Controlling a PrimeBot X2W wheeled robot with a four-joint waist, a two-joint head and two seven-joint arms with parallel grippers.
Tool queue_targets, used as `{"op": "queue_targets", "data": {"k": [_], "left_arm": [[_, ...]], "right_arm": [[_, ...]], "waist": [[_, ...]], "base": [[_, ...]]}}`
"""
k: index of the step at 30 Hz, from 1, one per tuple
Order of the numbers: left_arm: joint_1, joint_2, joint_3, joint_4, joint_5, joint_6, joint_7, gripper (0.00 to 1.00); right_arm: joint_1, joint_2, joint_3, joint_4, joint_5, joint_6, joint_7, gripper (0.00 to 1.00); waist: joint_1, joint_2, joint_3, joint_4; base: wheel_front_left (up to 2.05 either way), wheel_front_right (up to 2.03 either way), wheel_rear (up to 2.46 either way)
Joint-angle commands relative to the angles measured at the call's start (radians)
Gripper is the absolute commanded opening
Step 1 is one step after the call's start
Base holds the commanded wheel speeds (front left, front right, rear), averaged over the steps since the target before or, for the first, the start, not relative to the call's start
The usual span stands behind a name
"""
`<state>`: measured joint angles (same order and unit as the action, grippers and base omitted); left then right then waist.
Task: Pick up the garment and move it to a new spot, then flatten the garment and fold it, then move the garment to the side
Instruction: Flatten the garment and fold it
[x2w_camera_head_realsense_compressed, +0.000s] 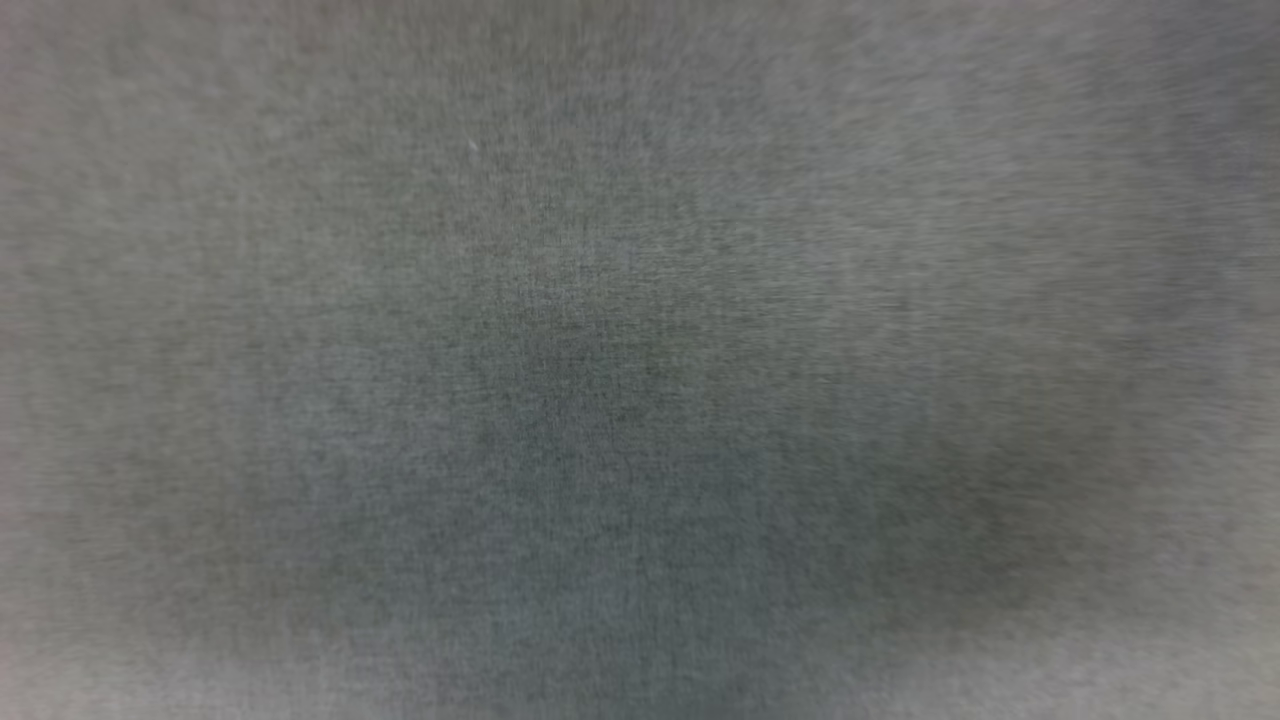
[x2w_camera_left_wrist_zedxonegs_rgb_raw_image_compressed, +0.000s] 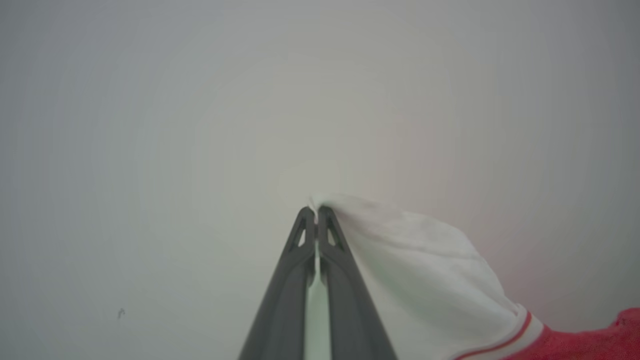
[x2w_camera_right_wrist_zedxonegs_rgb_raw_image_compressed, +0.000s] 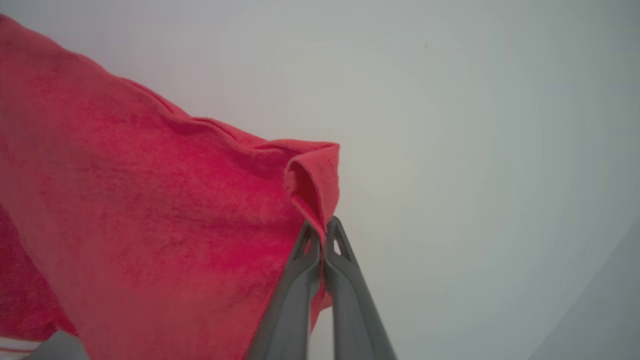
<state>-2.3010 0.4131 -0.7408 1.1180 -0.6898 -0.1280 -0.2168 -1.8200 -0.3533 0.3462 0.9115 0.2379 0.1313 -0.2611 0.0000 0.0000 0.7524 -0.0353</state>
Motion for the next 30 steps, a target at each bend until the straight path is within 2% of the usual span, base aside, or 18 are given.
{"op": "queue_targets", "data": {"k": [1, 8, 16, 23, 26, 30], "left_arm": [[-0.001, -0.010, 0.001, 0.005, -0.004, -0.003, -0.010, 0.00], [0.102, -0.042, -0.001, 0.041, -0.039, -0.002, -0.037, 0.00], [0.281, -0.044, -0.058, -0.002, -0.089, -0.002, -0.029, 0.00], [0.504, 0.010, -0.135, -0.080, -0.166, -0.002, 0.029, 0.00], [0.626, 0.047, -0.182, -0.144, -0.203, -0.002, 0.069, 0.00], [0.799, 0.101, -0.244, -0.269, -0.267, -0.002, 0.123, 0.00]], "right_arm": [[0.026, 0.014, -0.018, -0.003, -0.016, -0.001, -0.004, 0.00], [0.085, 0.069, -0.059, 0.026, -0.099, -0.001, -0.005, 0.00], [0.138, 0.050, 0.024, 0.083, -0.085, -0.001, -0.005, 0.00], [0.265, -0.004, 0.178, 0.114, 0.049, -0.001, 0.012, 0.00], [0.351, -0.035, 0.254, 0.088, 0.144, -0.001, 0.048, 0.00], [0.475, -0.115, 0.351, 0.007, 0.278, -0.001, 0.120, 0.00]], "waist": [[0.0000, 0.0000, 0.127, 0.035], [0.0000, 0.0000, 0.143, 0.072], [0.0000, 0.0000, 0.033, 0.126], [0.0000, 0.0000, -0.154, 0.162], [0.0000, 0.0000, -0.237, 0.175], [0.0000, 0.0000, -0.342, 0.192]], "base": [[0.00, 0.00, 0.00], [0.00, 0.00, 0.00], [0.00, 0.00, 0.00], [0.00, 0.00, 0.00], [0.00, 0.00, 0.00], [0.00, 0.00, 0.00]]}}
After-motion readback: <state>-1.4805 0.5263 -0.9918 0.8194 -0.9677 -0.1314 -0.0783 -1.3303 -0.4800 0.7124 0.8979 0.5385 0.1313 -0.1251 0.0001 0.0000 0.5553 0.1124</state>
